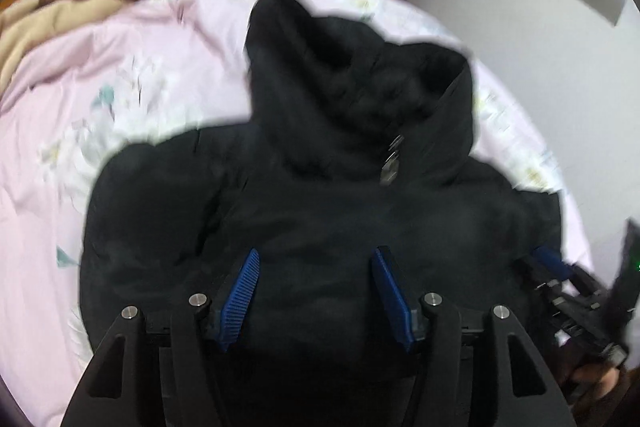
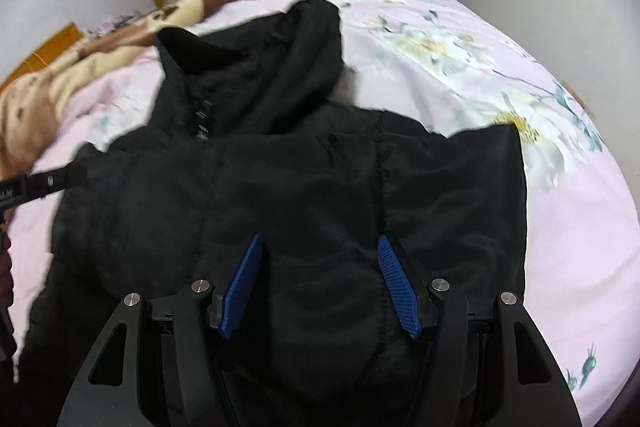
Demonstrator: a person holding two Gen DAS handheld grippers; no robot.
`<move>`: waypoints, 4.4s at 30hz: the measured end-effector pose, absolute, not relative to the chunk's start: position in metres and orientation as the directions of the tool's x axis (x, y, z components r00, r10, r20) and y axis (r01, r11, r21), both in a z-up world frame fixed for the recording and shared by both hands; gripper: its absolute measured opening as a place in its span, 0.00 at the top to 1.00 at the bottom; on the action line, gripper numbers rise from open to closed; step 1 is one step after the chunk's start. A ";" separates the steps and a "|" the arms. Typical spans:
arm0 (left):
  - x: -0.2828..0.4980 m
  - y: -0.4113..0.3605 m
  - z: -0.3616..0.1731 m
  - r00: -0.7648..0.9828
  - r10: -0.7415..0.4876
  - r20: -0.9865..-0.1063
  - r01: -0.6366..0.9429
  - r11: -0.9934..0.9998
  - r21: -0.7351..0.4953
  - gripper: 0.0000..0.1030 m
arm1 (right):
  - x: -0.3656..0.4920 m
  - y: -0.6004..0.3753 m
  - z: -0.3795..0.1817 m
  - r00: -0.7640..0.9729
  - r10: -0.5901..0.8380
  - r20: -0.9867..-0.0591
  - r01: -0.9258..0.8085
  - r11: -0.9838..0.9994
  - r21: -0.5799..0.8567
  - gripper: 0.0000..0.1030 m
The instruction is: Fold large clothes
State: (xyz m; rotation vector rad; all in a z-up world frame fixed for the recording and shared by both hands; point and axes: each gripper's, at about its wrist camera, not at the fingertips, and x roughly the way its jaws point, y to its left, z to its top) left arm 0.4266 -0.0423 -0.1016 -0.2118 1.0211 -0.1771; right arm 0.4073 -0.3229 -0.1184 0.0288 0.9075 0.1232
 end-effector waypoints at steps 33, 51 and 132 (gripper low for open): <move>0.618 0.000 -0.036 0.644 -0.032 -0.764 -0.087 0.990 -0.114 0.36 | 0.613 -0.301 -0.055 0.668 0.068 -0.741 -0.022 0.997 0.072 0.30; 0.606 0.024 -0.058 0.678 0.021 -0.735 -0.114 0.991 -0.076 0.90 | 0.577 -0.352 -0.054 0.702 0.090 -0.707 0.032 0.987 0.157 0.87; 0.369 0.012 -0.007 0.513 -0.589 -0.625 0.135 0.774 -0.619 0.18 | 0.421 -0.335 -0.050 0.740 0.229 -0.633 -0.216 0.971 0.099 0.95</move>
